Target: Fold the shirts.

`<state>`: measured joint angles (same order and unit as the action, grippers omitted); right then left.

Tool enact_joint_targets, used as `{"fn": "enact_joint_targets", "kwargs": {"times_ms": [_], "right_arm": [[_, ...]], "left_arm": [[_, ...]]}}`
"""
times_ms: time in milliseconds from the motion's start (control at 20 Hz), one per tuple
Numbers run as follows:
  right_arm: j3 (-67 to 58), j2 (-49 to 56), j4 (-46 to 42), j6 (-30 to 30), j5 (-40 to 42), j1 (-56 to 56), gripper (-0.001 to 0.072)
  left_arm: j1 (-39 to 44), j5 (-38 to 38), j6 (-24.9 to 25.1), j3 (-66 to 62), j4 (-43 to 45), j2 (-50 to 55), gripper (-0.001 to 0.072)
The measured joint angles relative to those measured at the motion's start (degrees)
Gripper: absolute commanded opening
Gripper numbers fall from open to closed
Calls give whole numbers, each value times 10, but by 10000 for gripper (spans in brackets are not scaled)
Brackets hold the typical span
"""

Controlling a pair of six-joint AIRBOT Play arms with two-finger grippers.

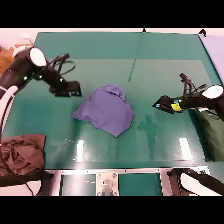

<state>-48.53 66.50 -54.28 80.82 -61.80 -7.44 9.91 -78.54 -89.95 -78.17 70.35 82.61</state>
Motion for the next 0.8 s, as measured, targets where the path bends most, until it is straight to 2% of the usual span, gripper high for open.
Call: {"fn": "enact_joint_targets", "kwargs": {"times_ms": [100,200,450,500,600,650,750,800], "right_arm": [[-30,61,47,-28,9,2,411],[-78,128,83,-48,12,17,412],[-249,296,122,-60,17,93,413],[-283,325,124,-55,16,108,413],[-349,381,128,-46,9,137,413],[-375,404,130,-40,8,148,413],[-417,441,132,-31,5,166,411],[-432,456,133,-28,1,172,370]], "left_arm": [[-19,6,8,67,-9,-7,626],[-27,43,16,137,-34,-11,626],[-36,181,29,237,-84,-12,605],[-37,203,33,245,-96,-9,516],[-37,243,49,254,-128,0,142],[-38,250,58,256,-139,2,27],[-38,268,77,259,-158,6,26],[-38,270,83,259,-164,7,26]]}}
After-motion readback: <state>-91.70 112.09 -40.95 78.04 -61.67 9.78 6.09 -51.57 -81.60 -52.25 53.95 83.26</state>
